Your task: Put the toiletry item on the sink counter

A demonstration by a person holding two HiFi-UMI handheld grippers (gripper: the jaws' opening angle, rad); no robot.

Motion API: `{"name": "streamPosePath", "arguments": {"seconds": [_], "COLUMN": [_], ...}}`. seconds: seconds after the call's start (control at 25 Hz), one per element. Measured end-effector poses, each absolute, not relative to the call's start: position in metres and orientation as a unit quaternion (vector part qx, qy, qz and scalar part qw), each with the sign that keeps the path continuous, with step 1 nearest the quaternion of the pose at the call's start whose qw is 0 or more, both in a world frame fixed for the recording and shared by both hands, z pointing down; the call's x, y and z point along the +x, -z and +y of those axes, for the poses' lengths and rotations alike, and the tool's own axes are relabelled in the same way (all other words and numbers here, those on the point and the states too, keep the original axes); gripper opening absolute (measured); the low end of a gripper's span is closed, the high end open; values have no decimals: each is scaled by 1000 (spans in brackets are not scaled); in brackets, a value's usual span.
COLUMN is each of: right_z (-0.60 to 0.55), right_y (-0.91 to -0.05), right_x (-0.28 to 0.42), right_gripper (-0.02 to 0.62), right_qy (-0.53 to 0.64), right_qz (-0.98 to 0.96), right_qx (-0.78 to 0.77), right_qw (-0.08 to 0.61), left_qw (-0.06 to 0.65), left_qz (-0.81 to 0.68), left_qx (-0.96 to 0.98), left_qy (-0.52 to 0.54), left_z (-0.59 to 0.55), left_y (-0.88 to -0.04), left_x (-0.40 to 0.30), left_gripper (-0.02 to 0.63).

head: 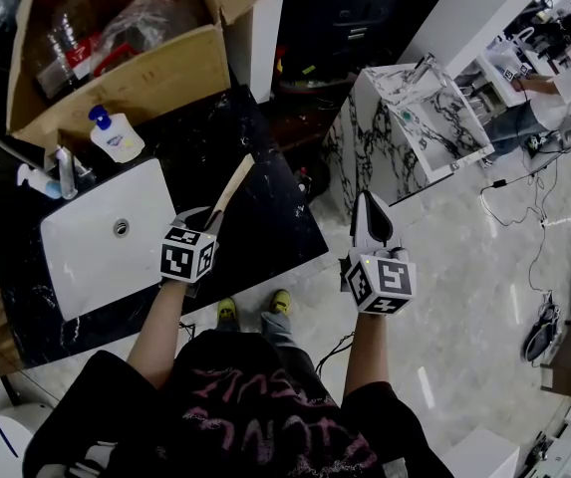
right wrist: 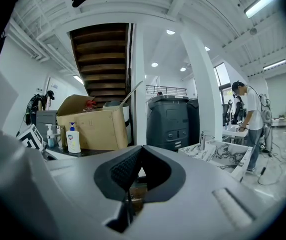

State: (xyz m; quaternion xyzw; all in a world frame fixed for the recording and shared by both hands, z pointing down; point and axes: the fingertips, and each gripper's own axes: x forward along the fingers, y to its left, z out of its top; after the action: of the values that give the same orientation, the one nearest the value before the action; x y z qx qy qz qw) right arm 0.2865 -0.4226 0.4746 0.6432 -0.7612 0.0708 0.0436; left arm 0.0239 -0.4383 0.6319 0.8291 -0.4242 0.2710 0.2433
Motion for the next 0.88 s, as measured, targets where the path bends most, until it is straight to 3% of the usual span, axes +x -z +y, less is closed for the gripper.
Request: {"name": "streamPosePath", "arguments": {"seconds": [0.44, 0.88], "right_z": [-420, -413], "right_y": [-469, -455], "right_x": [281, 274], "right_gripper": [8, 6], "right_qy": [-65, -56], "right_qz": [-765, -771], "right_qx": [640, 634], "right_qw": [40, 28], "left_qw": [228, 200], "left_qz": [-437, -451], "left_qx": [828, 833], "left_qy": [-266, -251], "left_z": [-439, -433], "left_y": [-622, -594], "left_x": [10, 2], "left_gripper": [107, 89]}}
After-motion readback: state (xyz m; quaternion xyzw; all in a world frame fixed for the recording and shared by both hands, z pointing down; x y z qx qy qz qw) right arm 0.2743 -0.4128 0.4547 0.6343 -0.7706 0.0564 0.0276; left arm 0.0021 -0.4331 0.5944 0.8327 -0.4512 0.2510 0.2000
